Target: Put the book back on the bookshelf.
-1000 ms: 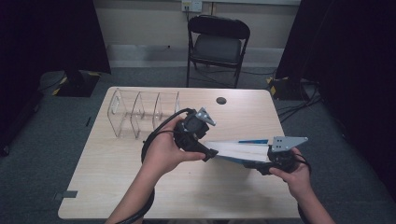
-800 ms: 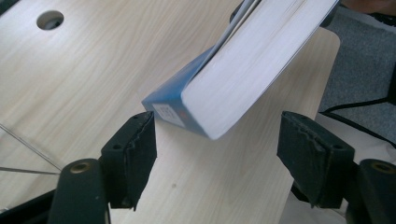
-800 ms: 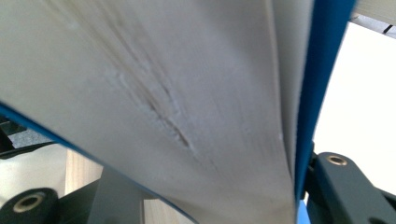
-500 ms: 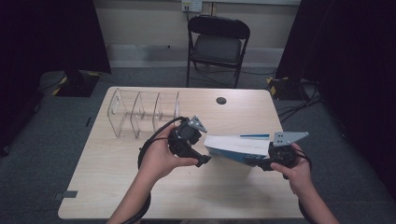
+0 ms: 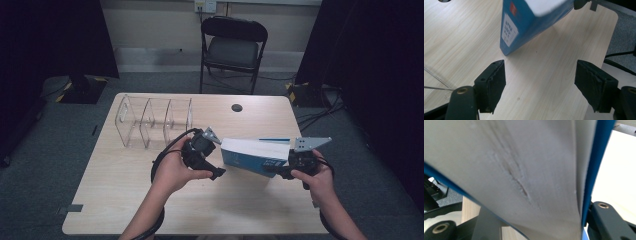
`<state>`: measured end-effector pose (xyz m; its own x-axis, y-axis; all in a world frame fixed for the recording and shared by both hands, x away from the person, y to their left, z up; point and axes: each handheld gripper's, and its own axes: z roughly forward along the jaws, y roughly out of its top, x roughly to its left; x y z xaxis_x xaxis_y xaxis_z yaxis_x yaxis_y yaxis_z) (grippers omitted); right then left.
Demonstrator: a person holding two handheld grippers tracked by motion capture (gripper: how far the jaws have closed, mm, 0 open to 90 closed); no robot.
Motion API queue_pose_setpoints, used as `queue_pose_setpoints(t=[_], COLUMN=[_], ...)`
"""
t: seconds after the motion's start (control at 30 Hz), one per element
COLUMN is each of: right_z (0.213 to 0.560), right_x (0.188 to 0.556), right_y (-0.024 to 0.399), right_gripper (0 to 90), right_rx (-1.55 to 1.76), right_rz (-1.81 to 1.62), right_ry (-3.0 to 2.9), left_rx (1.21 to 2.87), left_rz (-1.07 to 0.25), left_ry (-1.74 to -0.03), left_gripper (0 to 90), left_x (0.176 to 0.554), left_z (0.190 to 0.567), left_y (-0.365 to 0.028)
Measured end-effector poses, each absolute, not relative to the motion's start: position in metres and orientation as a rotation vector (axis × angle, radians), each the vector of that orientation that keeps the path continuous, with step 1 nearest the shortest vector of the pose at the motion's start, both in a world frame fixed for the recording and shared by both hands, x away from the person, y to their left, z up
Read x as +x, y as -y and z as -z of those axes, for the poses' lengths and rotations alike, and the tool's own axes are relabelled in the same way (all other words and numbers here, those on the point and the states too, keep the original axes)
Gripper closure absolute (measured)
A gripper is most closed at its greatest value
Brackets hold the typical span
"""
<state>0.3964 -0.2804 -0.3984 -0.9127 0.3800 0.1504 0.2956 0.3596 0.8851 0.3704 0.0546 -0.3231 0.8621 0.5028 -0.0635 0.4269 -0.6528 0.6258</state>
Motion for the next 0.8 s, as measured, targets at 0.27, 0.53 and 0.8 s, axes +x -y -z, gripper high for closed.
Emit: queue_pose_setpoints(t=[0.27,0.53,0.8], right_z=[0.397,0.396,0.395], right_x=[0.401,0.408,0.412], right_y=[0.284,0.288,0.29], right_gripper=[52.4,54.4,55.8], right_rx=[0.66,0.707,0.744], right_rz=[-1.629,-1.64,-1.644], right_ry=[-2.494,-2.464,-2.447], left_rx=[2.372,2.381,2.386], left_rz=[-0.138,-0.13,-0.098], left_ry=[-0.686,-0.708,-0.725], left_gripper=[25.0,25.3,25.4], left_x=[0.373,0.376,0.38], left_z=[0.335,0.348,0.359], left_y=[-0.058,-0.059,-0.06])
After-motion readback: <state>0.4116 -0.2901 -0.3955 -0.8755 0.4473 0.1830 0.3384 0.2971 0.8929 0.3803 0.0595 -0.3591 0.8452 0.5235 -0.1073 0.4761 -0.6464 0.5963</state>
